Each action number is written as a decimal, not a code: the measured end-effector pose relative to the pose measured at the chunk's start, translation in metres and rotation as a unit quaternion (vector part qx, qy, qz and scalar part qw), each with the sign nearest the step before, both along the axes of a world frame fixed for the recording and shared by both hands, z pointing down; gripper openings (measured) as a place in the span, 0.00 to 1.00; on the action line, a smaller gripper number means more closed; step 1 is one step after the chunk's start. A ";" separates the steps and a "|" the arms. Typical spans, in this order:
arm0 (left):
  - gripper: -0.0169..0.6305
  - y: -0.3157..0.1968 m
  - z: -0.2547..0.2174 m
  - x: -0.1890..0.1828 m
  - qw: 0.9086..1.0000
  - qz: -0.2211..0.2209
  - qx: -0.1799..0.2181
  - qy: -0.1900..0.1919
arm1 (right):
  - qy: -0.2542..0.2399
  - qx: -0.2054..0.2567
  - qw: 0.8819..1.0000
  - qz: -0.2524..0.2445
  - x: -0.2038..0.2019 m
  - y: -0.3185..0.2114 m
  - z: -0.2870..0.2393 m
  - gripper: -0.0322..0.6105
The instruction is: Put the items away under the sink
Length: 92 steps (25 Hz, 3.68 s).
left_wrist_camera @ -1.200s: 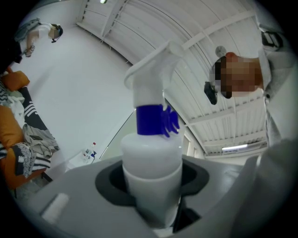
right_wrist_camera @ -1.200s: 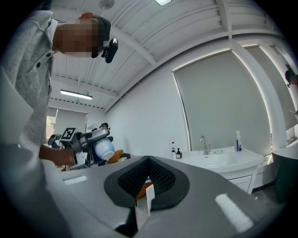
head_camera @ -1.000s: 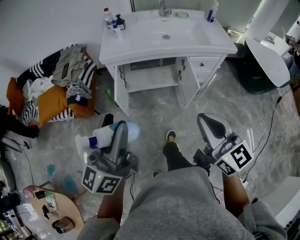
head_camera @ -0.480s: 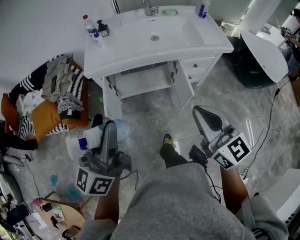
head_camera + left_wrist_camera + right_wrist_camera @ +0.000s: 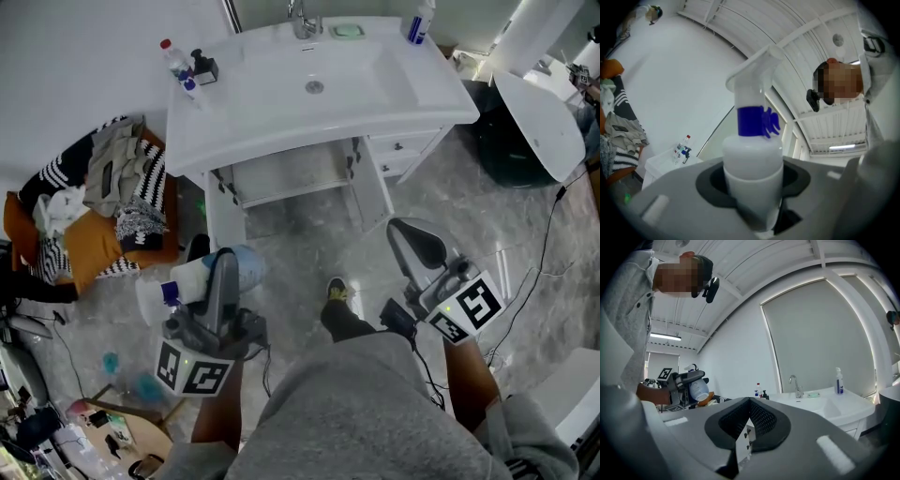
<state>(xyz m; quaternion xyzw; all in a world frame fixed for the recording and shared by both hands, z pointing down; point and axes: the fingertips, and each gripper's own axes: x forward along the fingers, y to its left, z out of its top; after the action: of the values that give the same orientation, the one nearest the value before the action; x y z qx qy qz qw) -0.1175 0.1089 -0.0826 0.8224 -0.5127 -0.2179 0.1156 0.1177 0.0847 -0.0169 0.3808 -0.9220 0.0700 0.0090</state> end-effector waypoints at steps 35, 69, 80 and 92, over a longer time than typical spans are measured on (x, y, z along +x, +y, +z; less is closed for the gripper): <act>0.36 -0.107 0.012 0.016 0.999 -0.032 -0.022 -0.004 | -0.034 -0.024 0.997 -0.057 -0.017 -0.115 0.019 0.05; 0.36 -0.234 0.389 0.005 0.997 -0.017 -0.059 -0.040 | -0.015 -0.012 1.000 -0.010 -0.116 -0.236 0.343 0.05; 0.36 -0.295 0.593 -0.024 0.996 -0.046 0.000 -0.076 | -0.047 0.043 0.997 0.033 -0.138 -0.298 0.531 0.05; 0.36 -0.355 0.673 -0.046 0.992 -0.075 -0.047 -0.090 | -0.012 0.026 0.997 0.078 -0.143 -0.327 0.596 0.05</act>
<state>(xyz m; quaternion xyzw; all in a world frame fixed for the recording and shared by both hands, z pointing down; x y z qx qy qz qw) -0.1633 -0.2460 0.5900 0.7915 -0.5910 -0.1267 0.0908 -0.0253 -0.2423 0.5791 0.4505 -0.8911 0.0513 -0.0175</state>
